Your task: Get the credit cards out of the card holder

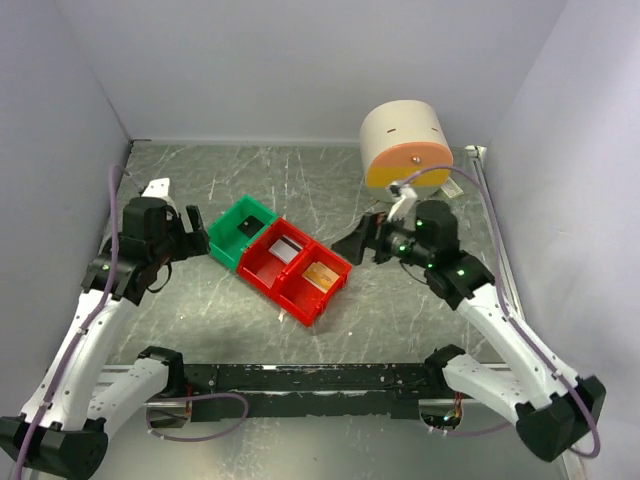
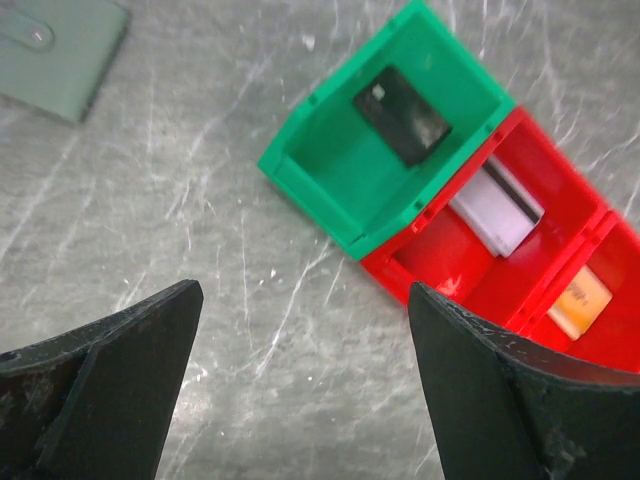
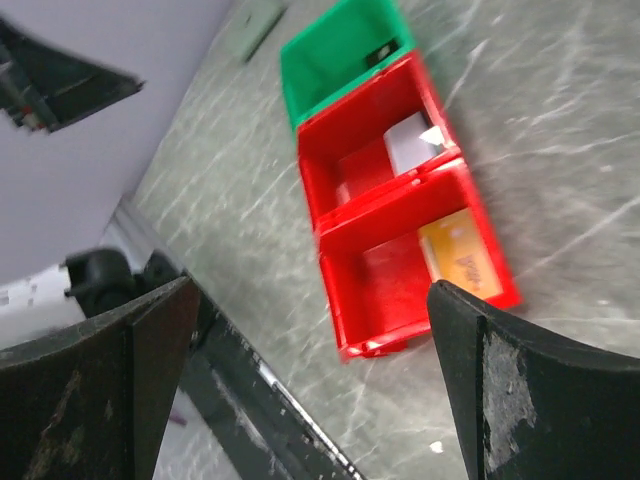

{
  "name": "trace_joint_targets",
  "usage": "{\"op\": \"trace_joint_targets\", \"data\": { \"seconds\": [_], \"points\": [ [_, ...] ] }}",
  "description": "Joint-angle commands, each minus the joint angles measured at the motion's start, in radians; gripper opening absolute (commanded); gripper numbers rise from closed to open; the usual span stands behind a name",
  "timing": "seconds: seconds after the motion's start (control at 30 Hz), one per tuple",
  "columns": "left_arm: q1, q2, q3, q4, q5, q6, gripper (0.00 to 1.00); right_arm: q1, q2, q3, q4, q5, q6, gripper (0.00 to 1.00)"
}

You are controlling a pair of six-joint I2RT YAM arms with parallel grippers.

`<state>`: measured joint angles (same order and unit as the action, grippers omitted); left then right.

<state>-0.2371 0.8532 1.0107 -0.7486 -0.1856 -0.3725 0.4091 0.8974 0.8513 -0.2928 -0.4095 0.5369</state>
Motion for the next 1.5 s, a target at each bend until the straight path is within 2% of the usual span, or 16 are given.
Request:
{"op": "trace_joint_targets", "data": {
  "seconds": [0.0,0.13,0.3,0.4,0.47,0.63,0.8,0.9,1.03,1.13,1.4,1.47],
  "points": [
    [0.0,-0.024,-0.093,0.083,0.074,0.043,0.96,0.203,0.094,0.076,-0.069,0.11,-0.049,1.0],
    [-0.001,-0.124,-0.239,0.169,0.015,0.039,0.96,0.432,0.182,0.113,-0.091,0.311,-0.059,1.0],
    [-0.001,-0.215,-0.282,0.193,-0.027,0.034,0.95,0.676,0.327,0.199,-0.147,0.635,-0.058,1.0],
    [-0.001,-0.249,-0.291,0.194,-0.082,0.002,0.95,0.759,0.428,0.279,-0.268,0.893,0.095,1.0],
    [-0.001,-0.262,-0.294,0.189,-0.107,-0.014,0.95,0.771,0.465,0.292,-0.318,0.945,0.219,1.0],
    [-0.001,-0.276,-0.31,0.208,-0.065,0.01,0.96,0.774,0.433,0.189,-0.22,0.856,0.455,1.0],
    [-0.001,-0.276,-0.31,0.207,-0.053,0.01,0.96,0.773,0.327,-0.035,0.091,0.694,0.451,1.0],
    [-0.001,-0.277,-0.318,0.21,-0.057,0.01,0.95,0.772,0.326,-0.065,0.195,0.603,0.444,1.0],
    [-0.001,-0.278,-0.328,0.225,-0.041,0.028,0.95,0.78,0.429,0.03,0.132,0.517,0.403,0.98],
    [-0.002,-0.272,-0.329,0.221,-0.042,0.04,0.96,0.793,0.531,0.093,0.058,0.52,0.4,0.98],
    [-0.015,-0.253,-0.329,0.207,-0.06,0.03,0.96,0.806,0.705,0.205,0.013,0.52,0.403,0.98],
    [-0.018,-0.245,-0.323,0.193,-0.079,-0.016,0.96,0.806,0.74,0.229,-0.011,0.526,0.403,0.98]
  ]
}}
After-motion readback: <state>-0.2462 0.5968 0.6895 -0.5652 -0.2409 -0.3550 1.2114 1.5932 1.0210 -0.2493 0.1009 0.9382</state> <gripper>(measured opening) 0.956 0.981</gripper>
